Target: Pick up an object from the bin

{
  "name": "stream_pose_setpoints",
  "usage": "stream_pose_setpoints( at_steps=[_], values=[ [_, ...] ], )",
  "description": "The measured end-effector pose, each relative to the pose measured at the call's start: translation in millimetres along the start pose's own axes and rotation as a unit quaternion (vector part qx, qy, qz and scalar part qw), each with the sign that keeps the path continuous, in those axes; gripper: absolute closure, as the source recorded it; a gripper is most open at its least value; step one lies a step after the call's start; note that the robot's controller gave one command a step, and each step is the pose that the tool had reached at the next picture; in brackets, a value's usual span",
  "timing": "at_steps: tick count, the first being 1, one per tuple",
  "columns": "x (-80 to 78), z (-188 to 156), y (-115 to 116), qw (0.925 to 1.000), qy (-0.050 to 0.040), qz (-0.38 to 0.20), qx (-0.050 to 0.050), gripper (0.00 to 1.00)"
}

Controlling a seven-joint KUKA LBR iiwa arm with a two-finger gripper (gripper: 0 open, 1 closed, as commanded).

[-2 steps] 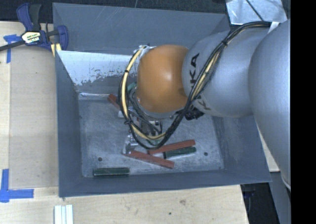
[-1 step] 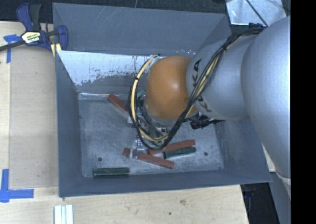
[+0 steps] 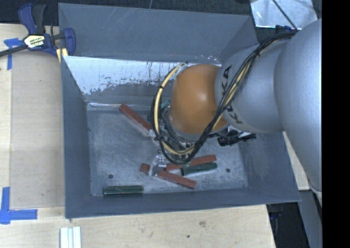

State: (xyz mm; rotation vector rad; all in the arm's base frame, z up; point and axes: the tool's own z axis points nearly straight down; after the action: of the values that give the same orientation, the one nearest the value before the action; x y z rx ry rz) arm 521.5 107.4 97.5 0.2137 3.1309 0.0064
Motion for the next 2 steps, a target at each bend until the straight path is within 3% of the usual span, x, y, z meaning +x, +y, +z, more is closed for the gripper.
stream_pose_setpoints(
  at_steps=[1, 2],
  values=[
    [28.8, 14.9, 2.2, 0.9932, -0.0125, -0.116, -0.001, 1.00],
    [28.8, 14.9, 2.2, 0.9932, -0.0125, -0.116, -0.001, 1.00]
  ],
)
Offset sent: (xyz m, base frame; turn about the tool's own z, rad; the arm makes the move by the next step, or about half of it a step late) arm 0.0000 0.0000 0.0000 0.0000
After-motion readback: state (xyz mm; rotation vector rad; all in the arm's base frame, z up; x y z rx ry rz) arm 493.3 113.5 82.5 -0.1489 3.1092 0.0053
